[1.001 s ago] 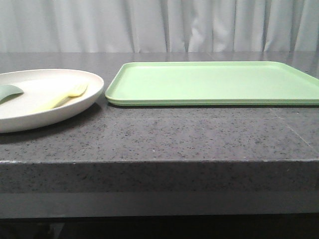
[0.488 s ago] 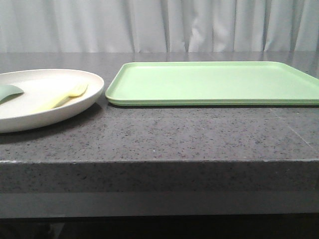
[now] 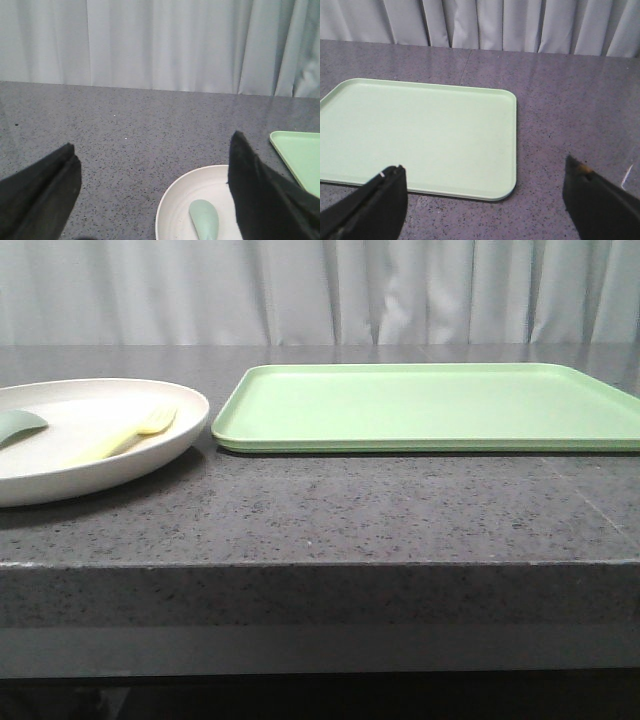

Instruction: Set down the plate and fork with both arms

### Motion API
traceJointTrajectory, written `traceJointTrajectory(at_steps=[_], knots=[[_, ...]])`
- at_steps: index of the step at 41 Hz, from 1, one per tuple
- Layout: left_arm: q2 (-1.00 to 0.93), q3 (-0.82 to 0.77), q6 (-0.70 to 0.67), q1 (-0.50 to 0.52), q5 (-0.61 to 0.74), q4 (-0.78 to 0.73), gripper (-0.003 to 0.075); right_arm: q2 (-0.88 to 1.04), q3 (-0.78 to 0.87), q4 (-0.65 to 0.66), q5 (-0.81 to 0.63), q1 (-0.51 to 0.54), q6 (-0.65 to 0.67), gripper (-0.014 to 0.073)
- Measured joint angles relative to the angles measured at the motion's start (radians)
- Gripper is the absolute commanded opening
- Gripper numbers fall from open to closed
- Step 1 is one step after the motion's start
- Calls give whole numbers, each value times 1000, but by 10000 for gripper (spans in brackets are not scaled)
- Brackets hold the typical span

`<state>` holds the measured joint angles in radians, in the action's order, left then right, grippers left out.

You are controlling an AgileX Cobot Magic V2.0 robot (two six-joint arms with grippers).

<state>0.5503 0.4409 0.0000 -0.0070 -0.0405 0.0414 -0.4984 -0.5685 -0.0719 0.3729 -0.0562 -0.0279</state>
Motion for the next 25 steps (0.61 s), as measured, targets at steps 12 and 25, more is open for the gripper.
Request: traceJointTrajectory(at_steps=[12, 25], knots=[[16, 22, 0, 0, -12, 0, 589, 0, 0, 0, 0, 0, 0, 652], [253, 262, 0, 0, -286, 0, 589, 0, 0, 0, 0, 0, 0, 652]])
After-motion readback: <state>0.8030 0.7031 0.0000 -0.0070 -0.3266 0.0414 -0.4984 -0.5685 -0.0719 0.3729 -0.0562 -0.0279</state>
